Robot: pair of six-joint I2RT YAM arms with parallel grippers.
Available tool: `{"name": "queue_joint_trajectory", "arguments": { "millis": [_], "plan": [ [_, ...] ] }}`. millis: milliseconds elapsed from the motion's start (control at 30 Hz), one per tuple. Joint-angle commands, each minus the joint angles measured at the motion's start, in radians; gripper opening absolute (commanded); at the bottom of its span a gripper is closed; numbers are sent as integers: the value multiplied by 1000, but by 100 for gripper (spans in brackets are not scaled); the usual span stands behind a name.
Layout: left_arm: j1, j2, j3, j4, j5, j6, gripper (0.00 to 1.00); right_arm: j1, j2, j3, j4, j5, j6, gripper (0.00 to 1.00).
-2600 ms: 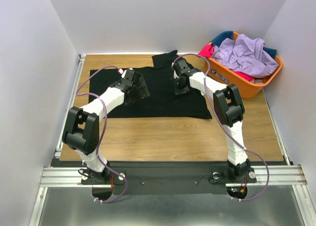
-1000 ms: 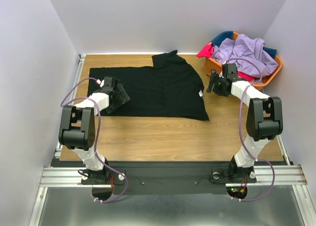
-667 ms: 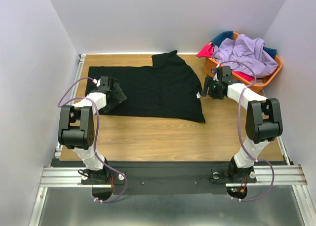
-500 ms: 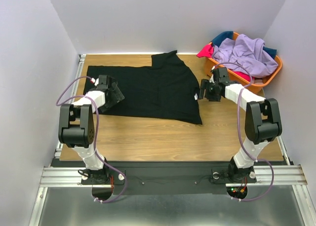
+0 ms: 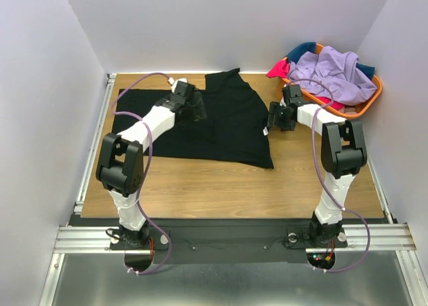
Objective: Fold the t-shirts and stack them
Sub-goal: Fold the tshirt
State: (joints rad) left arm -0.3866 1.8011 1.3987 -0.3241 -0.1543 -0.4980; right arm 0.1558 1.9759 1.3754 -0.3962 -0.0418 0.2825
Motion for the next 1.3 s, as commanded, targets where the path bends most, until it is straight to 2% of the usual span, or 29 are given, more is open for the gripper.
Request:
{"name": "queue_joint_trajectory", "arguments": {
  "millis": [0,300,533,633,667,767,933,1267],
  "plan": [
    [-5,46,-38,-52,53,-53,97,-4,32,83,17,14,-22,70],
    [-6,98,-191,-24,73,-16,97,37,101,102,17,75,-69,66],
    [-5,89,-253,-18,24,3,97,59,113,99,17,117,-101,42],
    [0,93,-267,-16,4,10,97,62,126,114,14,132,-103,25],
    [2,95,-271,-16,2,10,97,64,127,119,14,137,-103,14],
    [9,92,-288,-10,-4,13,97,64,138,137,11,198,-111,3],
    [35,83,-308,-1,-13,35,97,62,176,180,-1,295,-137,1],
    [55,60,-306,-13,-27,58,97,60,222,257,-13,375,-158,1]
  ]
}}
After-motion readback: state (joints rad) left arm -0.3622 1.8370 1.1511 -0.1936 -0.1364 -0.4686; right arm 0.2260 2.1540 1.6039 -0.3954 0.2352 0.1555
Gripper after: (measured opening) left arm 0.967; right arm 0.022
